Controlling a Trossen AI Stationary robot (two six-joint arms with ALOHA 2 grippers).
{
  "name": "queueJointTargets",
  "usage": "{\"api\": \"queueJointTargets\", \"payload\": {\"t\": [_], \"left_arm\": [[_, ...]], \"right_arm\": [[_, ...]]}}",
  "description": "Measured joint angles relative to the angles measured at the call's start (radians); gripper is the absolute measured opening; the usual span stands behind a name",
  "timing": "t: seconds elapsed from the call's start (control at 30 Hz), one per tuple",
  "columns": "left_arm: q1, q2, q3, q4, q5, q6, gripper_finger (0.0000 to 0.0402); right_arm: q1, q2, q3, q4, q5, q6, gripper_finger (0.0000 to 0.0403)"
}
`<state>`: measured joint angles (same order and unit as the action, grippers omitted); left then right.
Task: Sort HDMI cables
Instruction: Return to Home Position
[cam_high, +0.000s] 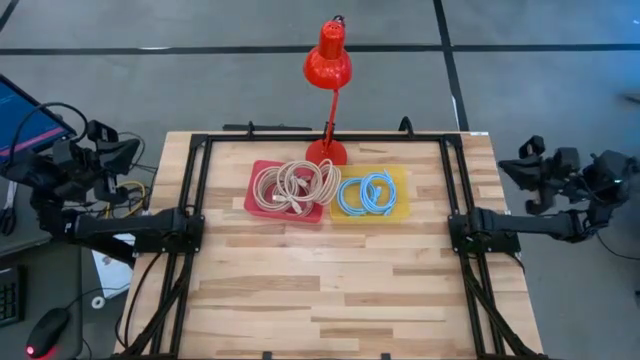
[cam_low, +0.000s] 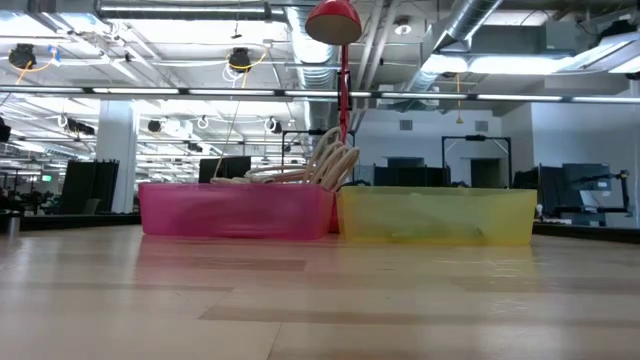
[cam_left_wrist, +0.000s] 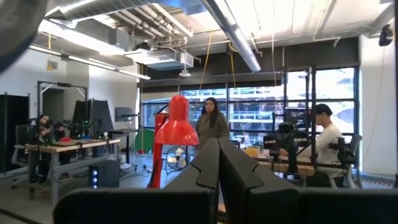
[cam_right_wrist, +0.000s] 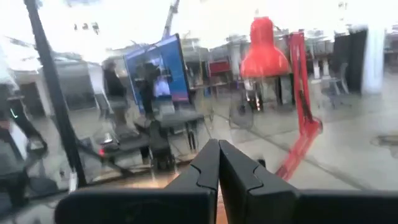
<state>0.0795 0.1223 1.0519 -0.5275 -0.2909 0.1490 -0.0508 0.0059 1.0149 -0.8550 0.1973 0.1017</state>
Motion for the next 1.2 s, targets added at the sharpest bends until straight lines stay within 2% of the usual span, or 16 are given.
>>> {"api": "queueJointTargets", "payload": {"t": [0.07,0.37,0.47,0.87,1.2], "left_arm": [[0.0,0.0,0.0,-0.007,-0.006,0.0,0.0004],[0.0,0.0,-0.001,-0.116,-0.008,-0.079,0.0004],[0.0,0.0,-0.02,-0.128,-0.003,-0.101,0.0004],[0.0,-0.004,-0.237,-0.106,0.014,-0.126,0.0004],[0.0,-0.004,-0.446,0.106,0.015,-0.059,0.0004]], "right_arm": [[-0.005,0.002,-0.002,-0.06,0.018,-0.003,0.0],[-0.002,0.0,-0.048,-0.006,0.014,-0.025,0.0],[-0.002,0.0,-0.085,0.067,0.012,-0.022,0.0],[-0.002,0.0,-0.277,0.217,0.008,0.002,0.0],[-0.002,-0.001,-0.413,0.342,0.007,0.005,0.0]]}}
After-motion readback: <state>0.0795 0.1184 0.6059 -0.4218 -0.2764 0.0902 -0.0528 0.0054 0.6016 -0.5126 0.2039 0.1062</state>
